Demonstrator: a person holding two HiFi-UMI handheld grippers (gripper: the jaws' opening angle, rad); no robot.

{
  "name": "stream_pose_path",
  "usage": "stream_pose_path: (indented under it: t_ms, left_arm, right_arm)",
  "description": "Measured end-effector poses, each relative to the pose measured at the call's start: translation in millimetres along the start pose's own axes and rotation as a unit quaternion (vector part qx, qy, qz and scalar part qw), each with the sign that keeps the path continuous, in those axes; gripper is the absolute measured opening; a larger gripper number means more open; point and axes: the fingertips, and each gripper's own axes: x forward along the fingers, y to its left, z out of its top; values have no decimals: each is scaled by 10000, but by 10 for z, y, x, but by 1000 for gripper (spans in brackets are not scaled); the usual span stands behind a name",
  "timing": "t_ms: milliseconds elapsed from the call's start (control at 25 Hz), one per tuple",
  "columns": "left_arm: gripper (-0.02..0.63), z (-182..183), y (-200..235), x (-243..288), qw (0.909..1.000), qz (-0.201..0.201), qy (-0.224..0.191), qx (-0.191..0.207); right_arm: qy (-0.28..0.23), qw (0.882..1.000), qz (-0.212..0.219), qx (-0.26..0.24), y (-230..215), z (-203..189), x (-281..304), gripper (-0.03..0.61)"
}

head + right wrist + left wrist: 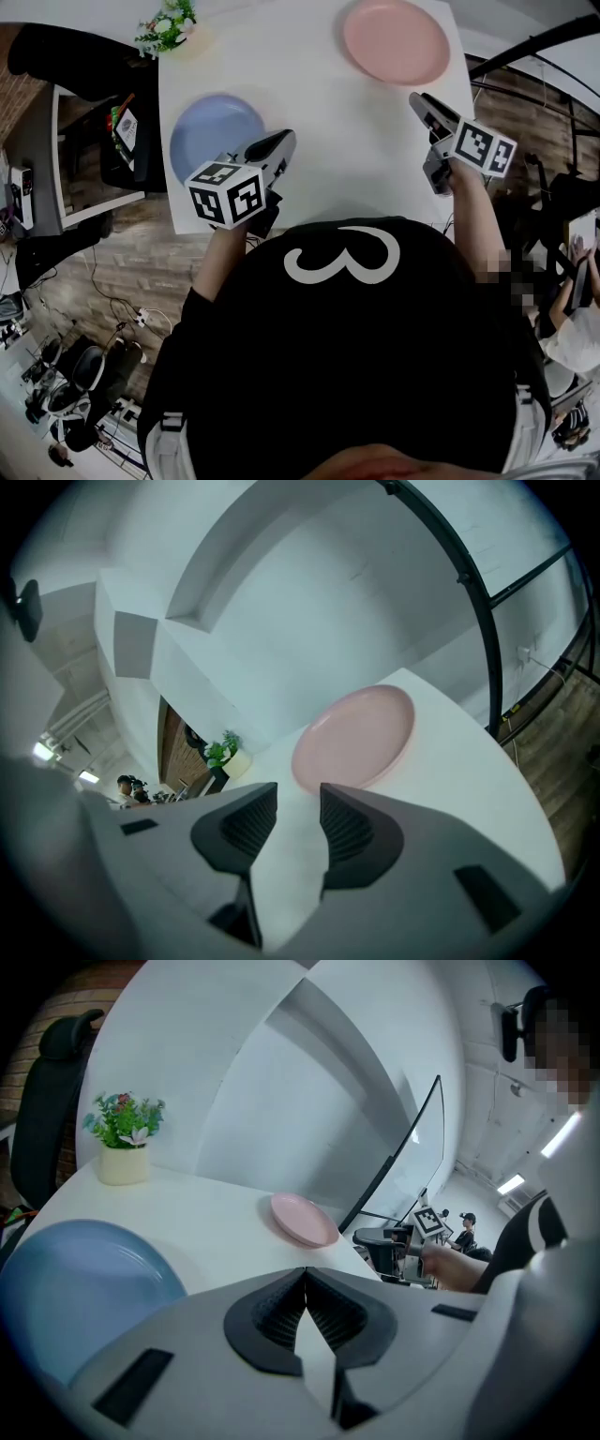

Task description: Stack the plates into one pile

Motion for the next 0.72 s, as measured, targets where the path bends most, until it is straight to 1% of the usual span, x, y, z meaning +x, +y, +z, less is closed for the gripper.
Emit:
stream_pose_path:
  t_ms: [120, 320, 520, 720]
  left_arm:
    - [17, -47, -26, 71, 9999, 70, 68, -43]
    - [17, -94, -32, 145, 9996, 212, 175, -88]
    - [17, -132, -7, 189, 9990, 321, 278, -133]
    - [17, -123, 5, 224, 9985, 393, 348, -124]
  right_arm:
    - [-156, 9996, -142, 200, -249, 139, -25, 140]
    - [-434, 9963, -576, 466, -697, 345, -35, 140]
    - [-491, 9936, -827, 594, -1052, 478, 43, 140]
    - [-549, 9900, -1052, 768, -1292, 595, 152, 140]
